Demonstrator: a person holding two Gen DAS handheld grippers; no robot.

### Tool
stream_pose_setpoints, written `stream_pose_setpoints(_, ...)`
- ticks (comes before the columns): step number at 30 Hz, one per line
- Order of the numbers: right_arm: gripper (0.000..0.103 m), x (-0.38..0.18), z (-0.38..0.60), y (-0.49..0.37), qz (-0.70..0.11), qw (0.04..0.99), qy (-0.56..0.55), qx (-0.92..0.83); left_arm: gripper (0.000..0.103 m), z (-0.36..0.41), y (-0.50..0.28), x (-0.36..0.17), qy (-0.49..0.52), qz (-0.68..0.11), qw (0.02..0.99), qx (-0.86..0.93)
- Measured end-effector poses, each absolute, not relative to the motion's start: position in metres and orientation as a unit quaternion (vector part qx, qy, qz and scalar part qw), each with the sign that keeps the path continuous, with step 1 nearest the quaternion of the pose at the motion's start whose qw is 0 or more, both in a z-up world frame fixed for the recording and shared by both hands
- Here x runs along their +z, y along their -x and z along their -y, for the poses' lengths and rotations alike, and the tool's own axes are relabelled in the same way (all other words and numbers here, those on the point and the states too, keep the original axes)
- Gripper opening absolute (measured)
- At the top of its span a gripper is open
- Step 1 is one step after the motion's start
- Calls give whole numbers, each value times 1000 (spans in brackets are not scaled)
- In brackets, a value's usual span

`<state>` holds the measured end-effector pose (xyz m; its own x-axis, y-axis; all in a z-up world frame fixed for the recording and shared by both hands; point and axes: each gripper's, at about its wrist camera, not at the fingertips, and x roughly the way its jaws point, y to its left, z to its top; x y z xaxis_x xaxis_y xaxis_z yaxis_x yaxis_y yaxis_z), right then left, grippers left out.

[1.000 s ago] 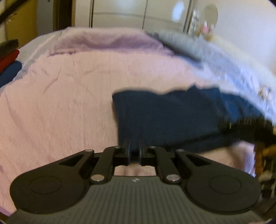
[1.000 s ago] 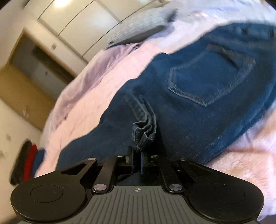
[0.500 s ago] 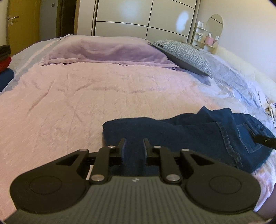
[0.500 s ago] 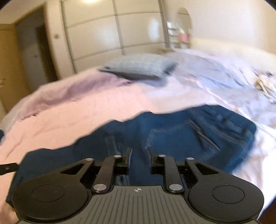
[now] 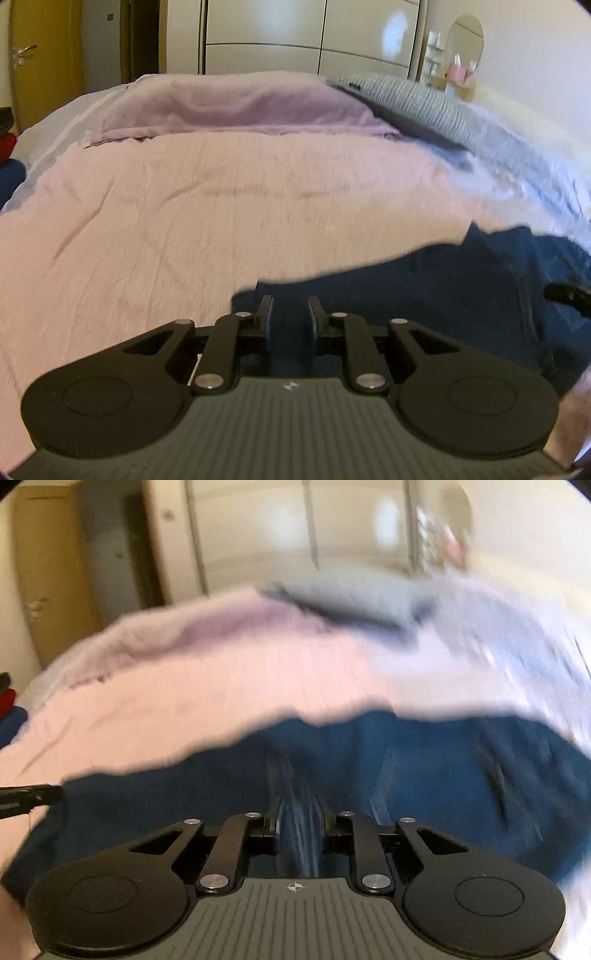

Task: Fold clothes
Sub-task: 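Lay the folded jeans flat and open both tools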

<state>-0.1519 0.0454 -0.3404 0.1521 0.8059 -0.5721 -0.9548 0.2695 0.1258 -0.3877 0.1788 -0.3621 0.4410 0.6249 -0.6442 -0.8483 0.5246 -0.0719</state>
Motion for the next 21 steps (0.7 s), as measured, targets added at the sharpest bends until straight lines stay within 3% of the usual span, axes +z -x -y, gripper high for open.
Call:
stream_pose_setpoints(7,20,-398,-103,146,-286,730,207,586,17,-203,366,-391,182,-308,824,440)
stream_pose_setpoints(13,20,-379,-86,134,-311,730,165,585,17,-185,372,-379,159,-302,821,459)
stream_pose_setpoints(17,20,-352,-40,145,-281,732,166,598,17,-147,393,-368,149,-303,808,483)
stream_pose_setpoints(21,20,-370,-15,158,-315,711,197,597,17,-119,402,-376,154,-322,793,494)
